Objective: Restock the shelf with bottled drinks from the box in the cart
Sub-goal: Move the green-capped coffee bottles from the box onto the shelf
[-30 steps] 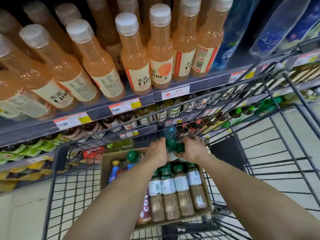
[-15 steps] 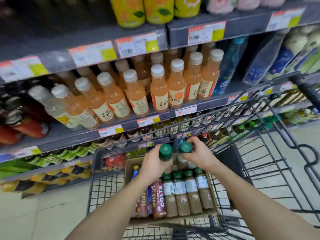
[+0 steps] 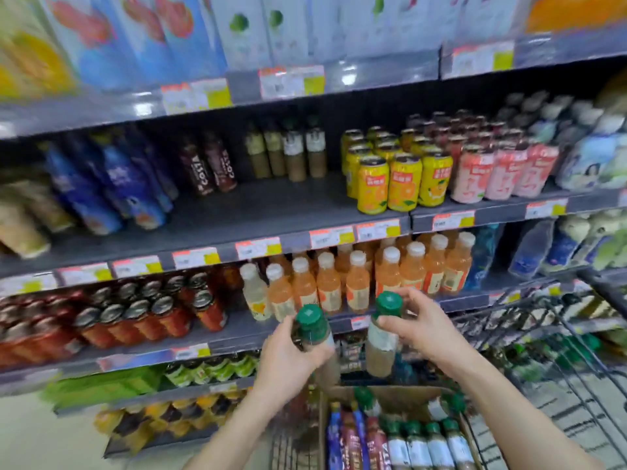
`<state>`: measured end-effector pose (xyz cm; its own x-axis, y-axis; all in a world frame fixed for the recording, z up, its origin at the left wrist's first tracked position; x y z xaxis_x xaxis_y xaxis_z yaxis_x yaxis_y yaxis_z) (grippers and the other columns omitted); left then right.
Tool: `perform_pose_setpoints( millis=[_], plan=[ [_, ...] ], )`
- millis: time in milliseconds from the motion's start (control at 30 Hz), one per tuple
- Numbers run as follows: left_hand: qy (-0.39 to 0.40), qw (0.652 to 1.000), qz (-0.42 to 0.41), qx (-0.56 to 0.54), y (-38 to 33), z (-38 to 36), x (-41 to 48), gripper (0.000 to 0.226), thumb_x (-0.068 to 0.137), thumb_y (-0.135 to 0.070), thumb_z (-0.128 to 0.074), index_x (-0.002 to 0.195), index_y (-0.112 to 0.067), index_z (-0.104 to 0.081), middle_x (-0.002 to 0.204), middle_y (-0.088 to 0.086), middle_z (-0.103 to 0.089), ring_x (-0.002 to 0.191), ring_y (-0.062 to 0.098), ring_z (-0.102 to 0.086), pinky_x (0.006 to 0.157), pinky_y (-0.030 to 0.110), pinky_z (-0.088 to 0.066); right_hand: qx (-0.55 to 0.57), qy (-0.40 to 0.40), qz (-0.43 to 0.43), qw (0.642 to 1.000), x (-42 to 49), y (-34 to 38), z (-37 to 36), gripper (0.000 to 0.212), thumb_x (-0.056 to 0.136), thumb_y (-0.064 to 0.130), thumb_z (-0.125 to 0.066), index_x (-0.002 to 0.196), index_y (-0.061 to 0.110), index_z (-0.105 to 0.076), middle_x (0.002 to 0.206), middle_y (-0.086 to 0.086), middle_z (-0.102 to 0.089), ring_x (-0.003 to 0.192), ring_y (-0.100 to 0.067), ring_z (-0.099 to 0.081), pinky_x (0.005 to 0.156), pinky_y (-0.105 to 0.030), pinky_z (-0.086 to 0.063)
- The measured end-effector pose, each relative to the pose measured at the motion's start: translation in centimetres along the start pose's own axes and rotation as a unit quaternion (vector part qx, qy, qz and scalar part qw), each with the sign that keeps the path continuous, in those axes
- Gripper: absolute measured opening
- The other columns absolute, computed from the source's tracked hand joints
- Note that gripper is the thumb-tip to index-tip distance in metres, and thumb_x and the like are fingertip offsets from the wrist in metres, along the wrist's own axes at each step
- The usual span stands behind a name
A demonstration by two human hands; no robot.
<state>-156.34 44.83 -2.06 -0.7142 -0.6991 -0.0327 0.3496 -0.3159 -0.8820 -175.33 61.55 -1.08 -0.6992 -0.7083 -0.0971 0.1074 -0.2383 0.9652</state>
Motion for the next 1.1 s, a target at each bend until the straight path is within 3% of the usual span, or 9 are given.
perform_pose_setpoints(
  millis=[167, 300, 400, 500, 633, 800, 933, 1100],
  plan=[
    [-0.055, 0.997, -0.053, 0.019, -2.8, 8.4, 0.5, 0.047, 0.07, -0.028, -0.084, 0.109, -0.038, -0.059, 0.095, -0.023, -0.069, 0.082, -0.009, -0.064, 0.077, 0.021, -0.053, -0.026, -0.007, 0.062, 0.998, 0.1, 7.3, -3.9, 0.033, 0.081, 0.033, -0.08, 0.108, 0.036, -0.061, 0.104, 0.01, -0.069, 0.092, -0.012, -0.067, 0.078, -0.037, -0.055],
    [-0.087, 0.992, -0.085, 0.035, -5.2, 14.1, 2.3, 0.045, 0.07, -0.025, -0.084, 0.105, -0.036, -0.058, 0.095, -0.023, -0.067, 0.082, -0.014, -0.059, 0.072, 0.015, -0.045, -0.014, -0.027, 0.098, 0.995, 1.2, 12.6, -6.7, 0.031, 0.083, 0.023, -0.079, 0.106, 0.026, -0.059, 0.103, 0.001, -0.068, 0.081, -0.01, -0.066, 0.065, -0.024, -0.052],
    [-0.117, 0.986, -0.111, 0.036, -7.5, 17.4, 4.3, 0.046, 0.072, -0.023, -0.083, 0.109, -0.033, -0.058, 0.094, -0.021, -0.065, 0.085, -0.013, -0.057, 0.069, 0.01, -0.041, -0.017, -0.059, 0.12, 0.991, 3.2, 15.7, -8.0, 0.035, 0.077, 0.032, -0.083, 0.104, 0.032, -0.06, 0.101, 0.001, -0.067, 0.083, -0.015, -0.066, 0.066, -0.032, -0.051],
    [-0.149, 0.979, -0.13, 0.042, -9.3, 19.6, 6.7, 0.044, 0.072, -0.024, -0.081, 0.109, -0.032, -0.058, 0.089, -0.024, -0.062, 0.087, 0.002, -0.062, 0.072, 0.019, -0.041, -0.016, -0.071, 0.135, 0.988, 5.6, 18.8, -8.9, 0.036, 0.075, 0.036, -0.083, 0.102, 0.035, -0.059, 0.099, 0.0, -0.068, 0.085, -0.018, -0.068, 0.067, -0.04, -0.059],
    [-0.165, 0.977, -0.13, 0.035, -10.6, 20.4, 11.0, 0.046, 0.073, -0.022, -0.079, 0.114, -0.028, -0.058, 0.103, -0.011, -0.068, 0.094, 0.01, -0.064, 0.08, 0.026, -0.045, 0.012, -0.068, 0.144, 0.987, 10.1, 21.3, -9.9, 0.038, 0.074, 0.031, -0.083, 0.104, 0.03, -0.059, 0.099, -0.003, -0.067, 0.092, -0.023, -0.07, 0.077, -0.052, -0.06],
    [-0.174, 0.977, -0.12, 0.027, -10.7, 19.5, 15.7, 0.049, 0.077, -0.023, -0.077, 0.122, -0.024, -0.057, 0.106, -0.009, -0.067, 0.094, 0.01, -0.062, 0.079, 0.024, -0.044, 0.021, -0.086, 0.158, 0.983, 16.4, 22.3, -10.6, 0.046, 0.078, 0.027, -0.082, 0.116, 0.024, -0.057, 0.102, 0.006, -0.066, 0.098, -0.015, -0.067, 0.081, -0.037, -0.059],
    [-0.174, 0.98, -0.092, 0.033, -9.7, 18.2, 18.8, 0.041, 0.077, -0.023, -0.078, 0.113, -0.024, -0.059, 0.099, -0.01, -0.066, 0.091, 0.011, -0.063, 0.074, 0.021, -0.042, 0.001, -0.106, 0.147, 0.983, 20.8, 21.7, -11.2, 0.066, 0.065, 0.048, -0.083, 0.121, 0.031, -0.051, 0.113, 0.004, -0.066, 0.1, -0.016, -0.066, 0.084, -0.044, -0.059],
    [-0.212, 0.972, -0.095, 0.022, -8.6, 17.0, 21.0, 0.043, 0.079, -0.027, -0.078, 0.118, -0.025, -0.06, 0.095, -0.014, -0.063, 0.089, 0.008, -0.059, 0.075, 0.023, -0.042, -0.042, -0.152, 0.149, 0.976, 24.0, 20.4, -11.8, 0.062, 0.066, 0.054, -0.081, 0.117, 0.031, -0.053, 0.114, 0.002, -0.067, 0.102, -0.018, -0.064, 0.089, -0.041, -0.056]
  ],
)
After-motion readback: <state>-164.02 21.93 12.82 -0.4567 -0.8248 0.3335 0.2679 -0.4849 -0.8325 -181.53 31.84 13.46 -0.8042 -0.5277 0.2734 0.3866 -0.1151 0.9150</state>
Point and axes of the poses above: each hand's wrist, its own x-axis towards the middle knuckle, its own z-axis out of the back of the hand, y = z × x, the point moved 1 cm from there along x, towards the middle knuckle
